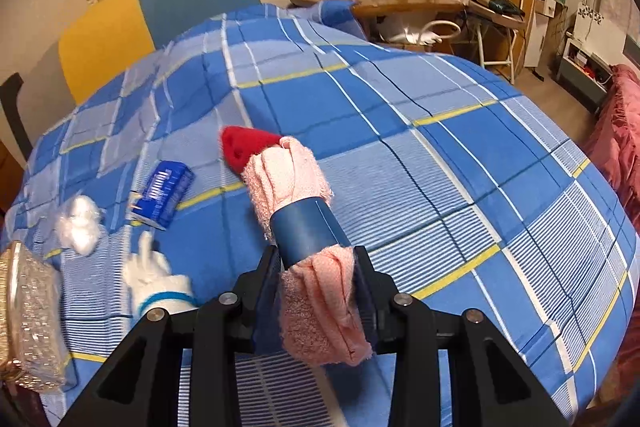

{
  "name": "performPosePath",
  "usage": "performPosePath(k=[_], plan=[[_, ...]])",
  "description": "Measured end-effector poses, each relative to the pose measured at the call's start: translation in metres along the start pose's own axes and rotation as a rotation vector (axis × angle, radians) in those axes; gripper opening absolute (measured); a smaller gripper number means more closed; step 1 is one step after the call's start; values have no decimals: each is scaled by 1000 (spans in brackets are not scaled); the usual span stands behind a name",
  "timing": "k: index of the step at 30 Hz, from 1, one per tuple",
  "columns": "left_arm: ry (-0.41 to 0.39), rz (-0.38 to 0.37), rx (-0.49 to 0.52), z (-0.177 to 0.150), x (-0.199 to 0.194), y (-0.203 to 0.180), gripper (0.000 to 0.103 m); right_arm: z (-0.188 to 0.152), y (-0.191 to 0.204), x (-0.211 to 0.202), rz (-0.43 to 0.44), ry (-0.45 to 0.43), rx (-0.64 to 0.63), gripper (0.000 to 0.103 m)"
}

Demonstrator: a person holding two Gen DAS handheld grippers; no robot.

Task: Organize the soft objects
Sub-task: 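Carry the beige roll into the gold tray and open the left tool while the right holds the pink roll, then lower the pink roll into the gold tray and open the right tool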

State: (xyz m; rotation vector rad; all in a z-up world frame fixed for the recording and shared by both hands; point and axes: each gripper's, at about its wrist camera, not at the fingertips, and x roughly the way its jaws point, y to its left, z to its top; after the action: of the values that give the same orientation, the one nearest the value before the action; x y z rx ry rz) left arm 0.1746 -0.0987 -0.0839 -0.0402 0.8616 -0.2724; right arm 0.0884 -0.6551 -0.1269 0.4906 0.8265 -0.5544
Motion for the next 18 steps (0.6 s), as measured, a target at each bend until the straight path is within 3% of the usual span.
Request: performPosePath(k=[9, 18], plan=[[-8, -20, 41, -22, -14, 1, 88, -19, 46, -54, 168, -28, -40, 36], [-71, 22, 53, -32, -32, 16, 88, -50, 115, -124, 322, -61, -150, 36]])
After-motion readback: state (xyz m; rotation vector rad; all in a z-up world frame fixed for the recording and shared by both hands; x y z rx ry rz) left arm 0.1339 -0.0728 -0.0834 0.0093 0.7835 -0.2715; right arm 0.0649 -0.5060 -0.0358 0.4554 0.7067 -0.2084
